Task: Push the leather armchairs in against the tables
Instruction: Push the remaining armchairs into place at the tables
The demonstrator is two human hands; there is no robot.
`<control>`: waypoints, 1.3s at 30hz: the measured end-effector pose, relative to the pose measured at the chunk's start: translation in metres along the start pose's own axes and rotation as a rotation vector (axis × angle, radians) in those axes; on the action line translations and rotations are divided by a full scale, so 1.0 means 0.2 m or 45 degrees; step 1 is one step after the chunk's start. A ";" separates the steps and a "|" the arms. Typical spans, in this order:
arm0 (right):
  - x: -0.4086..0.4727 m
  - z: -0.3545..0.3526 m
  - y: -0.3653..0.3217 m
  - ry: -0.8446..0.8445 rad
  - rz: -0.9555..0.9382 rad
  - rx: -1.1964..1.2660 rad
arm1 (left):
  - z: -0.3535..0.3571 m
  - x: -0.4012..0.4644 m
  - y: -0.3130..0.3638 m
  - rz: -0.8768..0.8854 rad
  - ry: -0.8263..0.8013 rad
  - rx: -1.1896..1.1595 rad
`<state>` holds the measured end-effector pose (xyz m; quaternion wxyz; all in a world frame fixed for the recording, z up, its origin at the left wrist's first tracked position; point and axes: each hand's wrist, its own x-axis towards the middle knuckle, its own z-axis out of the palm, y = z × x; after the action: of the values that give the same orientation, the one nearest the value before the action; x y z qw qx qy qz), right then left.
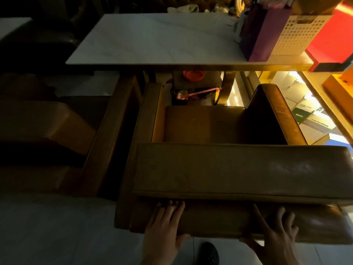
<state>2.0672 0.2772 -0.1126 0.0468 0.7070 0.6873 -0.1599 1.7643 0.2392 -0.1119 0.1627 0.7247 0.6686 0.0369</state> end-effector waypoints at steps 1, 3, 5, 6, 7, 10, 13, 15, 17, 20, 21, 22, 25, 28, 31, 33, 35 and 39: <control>-0.01 0.00 -0.01 -0.005 0.009 -0.001 | 0.00 -0.01 -0.01 -0.001 -0.011 -0.003; 0.00 0.01 -0.02 -0.022 0.020 -0.012 | 0.01 -0.01 -0.04 0.011 -0.017 0.020; 0.03 0.00 -0.02 -0.040 0.019 -0.044 | 0.03 0.01 -0.05 0.004 -0.028 -0.021; 0.04 -0.01 -0.03 -0.051 0.020 -0.054 | 0.03 0.03 -0.05 0.009 -0.028 -0.013; 0.07 -0.02 -0.03 -0.058 0.017 -0.060 | 0.03 0.05 -0.05 0.009 -0.047 0.001; 0.15 -0.05 -0.02 0.001 -0.039 -0.082 | 0.01 0.13 -0.03 -0.003 0.019 -0.030; 0.26 -0.08 -0.01 0.081 -0.092 -0.111 | 0.02 0.22 -0.03 -0.017 0.116 0.002; 0.34 -0.10 -0.02 0.095 -0.094 -0.131 | 0.02 0.29 -0.03 -0.033 0.119 -0.013; 0.41 -0.13 -0.04 0.079 -0.074 -0.182 | -0.02 0.36 -0.03 -0.070 0.107 -0.012; 0.49 -0.17 -0.06 0.035 -0.064 -0.229 | -0.04 0.44 -0.03 -0.088 0.144 -0.015; 0.50 -0.18 -0.07 0.042 -0.071 -0.238 | -0.05 0.45 -0.03 -0.093 0.167 -0.020; 0.51 -0.19 -0.08 0.044 -0.075 -0.245 | -0.05 0.46 -0.04 -0.102 0.186 -0.023; 0.50 -0.19 -0.07 0.037 -0.091 -0.255 | -0.04 0.45 -0.03 -0.136 0.191 -0.025; 0.47 -0.19 -0.07 0.098 -0.127 -0.179 | -0.04 0.43 -0.02 -0.140 0.194 -0.026; 0.42 -0.18 -0.08 0.051 -0.128 -0.209 | -0.04 0.40 -0.04 -0.136 0.208 -0.033; 0.38 -0.16 -0.10 0.063 -0.114 -0.191 | -0.04 0.37 -0.07 -0.139 0.199 -0.048; 0.34 -0.14 -0.13 0.072 -0.108 -0.146 | -0.04 0.34 -0.10 -0.152 0.185 -0.053; 0.32 -0.11 -0.16 -0.007 -0.085 -0.192 | -0.03 0.32 -0.14 -0.151 0.187 -0.022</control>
<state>2.0401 0.3458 -0.1061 0.0966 0.6777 0.7205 -0.1111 1.7428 0.3045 -0.1239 0.1214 0.6777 0.7201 0.0862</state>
